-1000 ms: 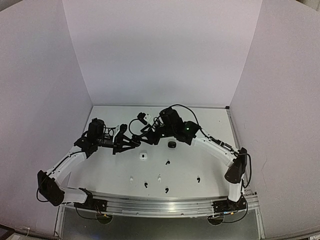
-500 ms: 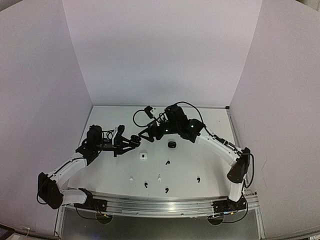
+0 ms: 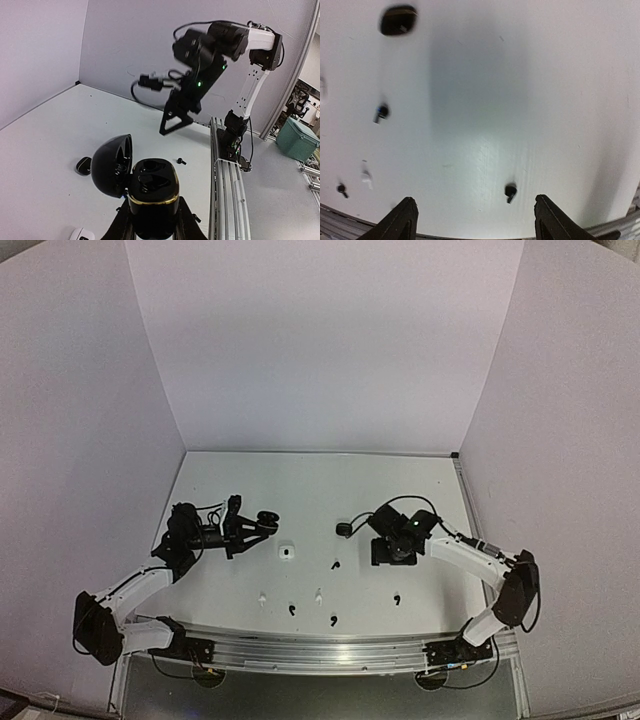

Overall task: Insert the wireless bluetooth earbuds into the charging case
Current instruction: Pick up the right earbud from the center of the board.

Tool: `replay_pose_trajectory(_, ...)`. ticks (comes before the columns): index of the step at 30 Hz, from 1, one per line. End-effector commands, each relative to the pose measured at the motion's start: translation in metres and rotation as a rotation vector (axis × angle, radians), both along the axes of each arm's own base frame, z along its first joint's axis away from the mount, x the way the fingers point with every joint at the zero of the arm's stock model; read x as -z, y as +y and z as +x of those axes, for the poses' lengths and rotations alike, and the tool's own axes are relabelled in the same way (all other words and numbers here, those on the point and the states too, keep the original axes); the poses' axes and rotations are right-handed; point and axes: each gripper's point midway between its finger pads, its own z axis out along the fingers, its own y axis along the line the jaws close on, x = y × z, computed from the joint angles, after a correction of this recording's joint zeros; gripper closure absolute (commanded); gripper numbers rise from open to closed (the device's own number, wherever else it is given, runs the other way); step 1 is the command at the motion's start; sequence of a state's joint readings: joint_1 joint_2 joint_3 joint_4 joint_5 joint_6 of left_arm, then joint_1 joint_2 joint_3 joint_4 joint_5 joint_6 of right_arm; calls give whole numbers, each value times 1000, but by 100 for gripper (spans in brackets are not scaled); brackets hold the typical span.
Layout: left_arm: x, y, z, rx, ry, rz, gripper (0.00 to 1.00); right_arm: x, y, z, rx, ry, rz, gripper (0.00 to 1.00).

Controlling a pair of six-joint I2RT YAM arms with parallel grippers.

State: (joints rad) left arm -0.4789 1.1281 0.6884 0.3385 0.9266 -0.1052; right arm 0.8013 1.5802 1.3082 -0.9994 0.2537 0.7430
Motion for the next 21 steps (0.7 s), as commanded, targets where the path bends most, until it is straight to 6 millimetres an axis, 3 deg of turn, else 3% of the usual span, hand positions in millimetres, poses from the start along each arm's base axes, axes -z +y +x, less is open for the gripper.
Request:
replay_pose_trajectory(1, -16, 2, -9, 10, -62, -44, 100, 39, -39, -37, 173, 164, -112, 27)
replay_pose_trajectory(11, -16, 2, -15, 17, -66, -41, 100, 96, -32, -53, 113, 359, -101, 52)
replay_pose_trajectory(21, -16, 3, -19, 16, -72, -29, 100, 125, -35, -60, 88, 419, -75, 57)
